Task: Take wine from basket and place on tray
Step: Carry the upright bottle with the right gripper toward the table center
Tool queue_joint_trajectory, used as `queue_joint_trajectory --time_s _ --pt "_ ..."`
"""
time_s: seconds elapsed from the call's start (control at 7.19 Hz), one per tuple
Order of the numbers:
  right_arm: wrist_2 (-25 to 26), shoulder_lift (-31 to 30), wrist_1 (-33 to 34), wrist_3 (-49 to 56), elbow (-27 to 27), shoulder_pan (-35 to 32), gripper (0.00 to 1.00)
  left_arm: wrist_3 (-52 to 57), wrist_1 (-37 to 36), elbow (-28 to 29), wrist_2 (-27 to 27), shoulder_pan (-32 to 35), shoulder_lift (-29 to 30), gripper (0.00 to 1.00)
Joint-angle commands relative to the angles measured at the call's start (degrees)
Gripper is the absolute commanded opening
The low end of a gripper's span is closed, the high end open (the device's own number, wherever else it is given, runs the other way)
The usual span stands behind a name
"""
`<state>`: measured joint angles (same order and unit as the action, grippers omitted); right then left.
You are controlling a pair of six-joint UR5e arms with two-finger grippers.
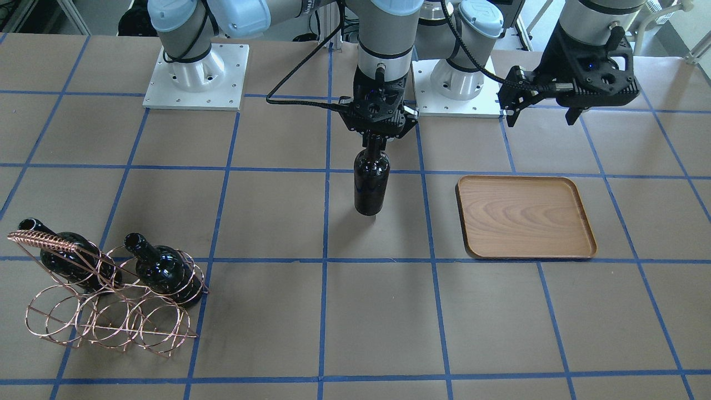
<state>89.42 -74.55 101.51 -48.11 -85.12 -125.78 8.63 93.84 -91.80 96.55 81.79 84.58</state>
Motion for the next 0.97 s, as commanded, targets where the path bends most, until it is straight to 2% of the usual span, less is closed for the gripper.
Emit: queue_joint_trajectory --time_s 0.0,0.56,0.7,0.83 --pt "0.2 0.7 0.1 -2.8 0.1 -0.8 0.12 -0.1 0.0 0.0 -0.2 -1.4 0.6 1.00" --pt "-0.5 2.6 0.3 -7.3 0.9 -2.3 0.13 0.0 1.2 0.0 0.1 -1.5 0.8 1.00" --pt "-0.4 2.7 0.3 -7.3 1.1 -2.3 0.32 0.0 1.2 0.0 -0.1 -1.4 0.8 1.00" --pt "-0.8 3.1 0.1 -7.5 1.1 -2.3 0.99 0.0 0.7 0.0 -0.7 -1.4 1.1 1.00"
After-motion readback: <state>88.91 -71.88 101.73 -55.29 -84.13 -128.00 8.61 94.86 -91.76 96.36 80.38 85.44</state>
